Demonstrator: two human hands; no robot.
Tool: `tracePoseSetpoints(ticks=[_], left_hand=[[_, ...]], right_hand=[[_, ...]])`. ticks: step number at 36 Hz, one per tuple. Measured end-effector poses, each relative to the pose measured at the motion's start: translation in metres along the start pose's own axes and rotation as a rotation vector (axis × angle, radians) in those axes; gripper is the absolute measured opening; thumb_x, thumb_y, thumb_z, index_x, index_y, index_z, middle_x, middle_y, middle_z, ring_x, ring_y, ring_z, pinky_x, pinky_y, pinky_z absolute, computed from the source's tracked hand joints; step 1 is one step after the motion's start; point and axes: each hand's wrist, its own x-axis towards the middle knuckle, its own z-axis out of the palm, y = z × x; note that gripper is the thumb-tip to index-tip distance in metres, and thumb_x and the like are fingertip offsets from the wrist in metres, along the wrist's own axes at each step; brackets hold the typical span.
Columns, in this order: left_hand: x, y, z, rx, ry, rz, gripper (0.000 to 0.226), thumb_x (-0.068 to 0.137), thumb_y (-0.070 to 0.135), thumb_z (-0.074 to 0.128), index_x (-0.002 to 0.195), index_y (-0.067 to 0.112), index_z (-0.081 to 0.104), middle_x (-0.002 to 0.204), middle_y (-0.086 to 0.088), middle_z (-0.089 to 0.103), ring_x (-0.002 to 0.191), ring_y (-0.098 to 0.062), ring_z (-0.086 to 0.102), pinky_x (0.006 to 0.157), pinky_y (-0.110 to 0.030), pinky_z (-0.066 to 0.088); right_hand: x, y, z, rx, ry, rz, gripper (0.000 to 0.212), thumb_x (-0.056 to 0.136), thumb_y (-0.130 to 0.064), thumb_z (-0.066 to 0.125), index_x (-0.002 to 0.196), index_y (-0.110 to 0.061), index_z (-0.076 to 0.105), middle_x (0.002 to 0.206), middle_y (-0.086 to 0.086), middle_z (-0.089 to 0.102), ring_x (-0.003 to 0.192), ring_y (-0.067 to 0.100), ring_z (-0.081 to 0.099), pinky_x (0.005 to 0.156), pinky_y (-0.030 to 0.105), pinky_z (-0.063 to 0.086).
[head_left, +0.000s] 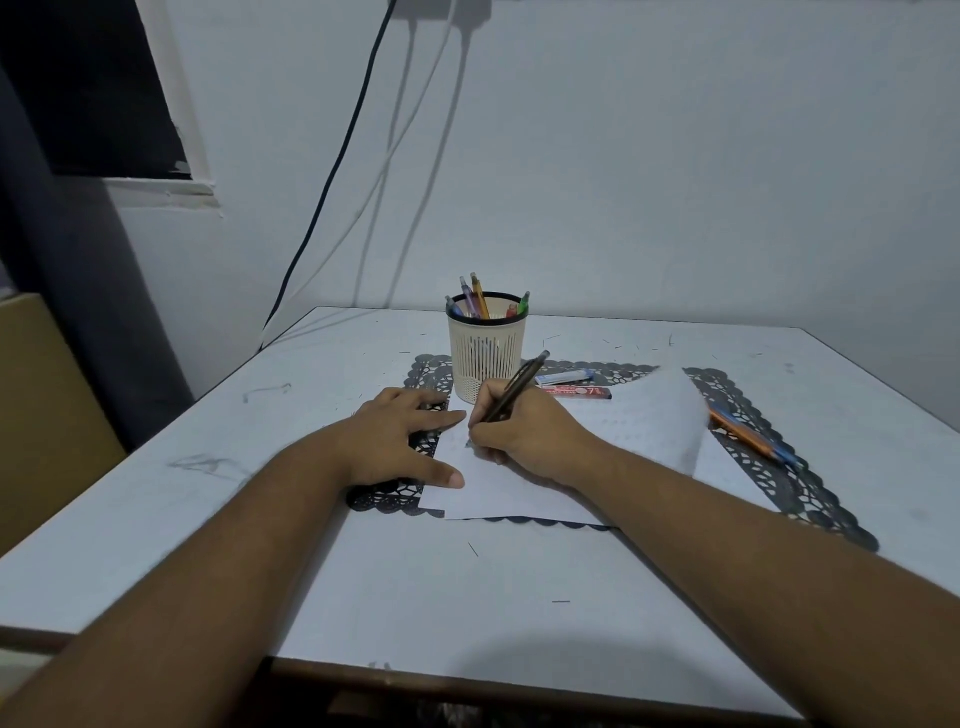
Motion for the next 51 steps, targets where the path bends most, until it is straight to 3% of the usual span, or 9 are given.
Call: tracePoseSetpoints(ticks=[3, 7, 13, 24, 32, 36, 41, 45, 51], left_hand=[[0.0, 0.001, -0.001, 0.0, 0.0, 0.002, 0.107, 0.054, 0.092, 0.058, 0.152, 0.057, 0.031, 0.163, 0.022, 0.019, 0.148, -0.003, 0.004, 0.126, -0.046, 0.013], [0.001, 0.0, 0.0, 0.003, 0.003, 0.002, 0.108, 0.054, 0.093, 0.058, 0.152, 0.057, 0.031, 0.164, 0.023, 0.018, 0.149, -0.004, 0.003, 0.126, -0.046, 0.012], [0.001, 0.0, -0.001, 0.007, -0.002, -0.002, 0.108, 0.053, 0.093, 0.057, 0.152, 0.057, 0.032, 0.164, 0.022, 0.018, 0.15, -0.005, 0.004, 0.126, -0.047, 0.012], [0.003, -0.002, 0.001, 0.004, -0.003, -0.001, 0.107, 0.054, 0.094, 0.059, 0.152, 0.058, 0.031, 0.164, 0.023, 0.018, 0.15, -0.006, 0.002, 0.126, -0.049, 0.012], [0.003, -0.003, 0.002, -0.012, -0.002, -0.003, 0.108, 0.052, 0.094, 0.06, 0.151, 0.058, 0.033, 0.163, 0.026, 0.017, 0.149, -0.003, 0.002, 0.126, -0.045, 0.011], [0.004, -0.005, 0.001, -0.015, -0.004, 0.006, 0.119, 0.043, 0.104, 0.053, 0.151, 0.059, 0.032, 0.163, 0.027, 0.017, 0.149, -0.003, 0.002, 0.126, -0.047, 0.011], [0.003, -0.003, 0.001, -0.006, 0.001, 0.003, 0.112, 0.05, 0.097, 0.058, 0.151, 0.057, 0.033, 0.163, 0.025, 0.017, 0.149, -0.003, 0.002, 0.126, -0.044, 0.011], [0.003, -0.002, 0.001, -0.003, -0.001, -0.004, 0.108, 0.053, 0.093, 0.059, 0.152, 0.057, 0.033, 0.163, 0.025, 0.018, 0.149, -0.003, 0.002, 0.126, -0.045, 0.011], [0.003, -0.003, 0.002, -0.01, 0.003, -0.002, 0.107, 0.053, 0.094, 0.059, 0.151, 0.057, 0.034, 0.163, 0.026, 0.018, 0.149, -0.003, 0.003, 0.126, -0.046, 0.011]], right_hand=[[0.0, 0.0, 0.0, -0.024, 0.008, -0.008, 0.016, 0.084, 0.008, 0.066, 0.08, -0.007, 0.061, 0.07, 0.017, 0.061, 0.063, 0.026, 0.059, 0.059, 0.032, 0.051], [0.002, 0.003, -0.002, -0.002, -0.02, 0.009, 0.026, 0.082, 0.005, 0.071, 0.07, -0.017, 0.064, 0.071, 0.011, 0.063, 0.067, 0.023, 0.062, 0.069, 0.035, 0.056], [0.0, 0.001, 0.001, -0.002, -0.022, -0.011, 0.019, 0.085, 0.008, 0.068, 0.078, -0.009, 0.064, 0.071, 0.015, 0.063, 0.064, 0.024, 0.061, 0.064, 0.035, 0.053], [-0.001, 0.001, 0.001, 0.04, -0.048, 0.017, 0.027, 0.082, 0.01, 0.069, 0.07, -0.014, 0.062, 0.071, 0.013, 0.06, 0.066, 0.024, 0.059, 0.065, 0.032, 0.053], [-0.009, -0.003, -0.01, 0.02, 0.056, 0.014, 0.024, 0.085, 0.009, 0.065, 0.072, -0.01, 0.061, 0.066, 0.009, 0.06, 0.057, 0.014, 0.059, 0.058, 0.025, 0.052], [-0.01, -0.005, -0.008, -0.022, 0.047, 0.003, 0.022, 0.085, 0.008, 0.067, 0.072, -0.009, 0.062, 0.069, 0.01, 0.063, 0.065, 0.017, 0.063, 0.061, 0.025, 0.054], [-0.007, -0.002, -0.008, -0.05, 0.009, 0.019, 0.027, 0.083, 0.003, 0.072, 0.068, -0.018, 0.066, 0.074, 0.01, 0.066, 0.079, 0.026, 0.067, 0.078, 0.041, 0.062], [-0.007, -0.004, -0.008, -0.124, 0.042, 0.002, 0.028, 0.082, 0.003, 0.071, 0.066, -0.019, 0.064, 0.07, 0.008, 0.066, 0.073, 0.023, 0.067, 0.076, 0.042, 0.062], [-0.011, -0.008, -0.008, -0.17, 0.041, -0.013, 0.021, 0.081, 0.004, 0.071, 0.072, -0.011, 0.062, 0.069, 0.007, 0.066, 0.069, 0.016, 0.065, 0.064, 0.025, 0.055]])
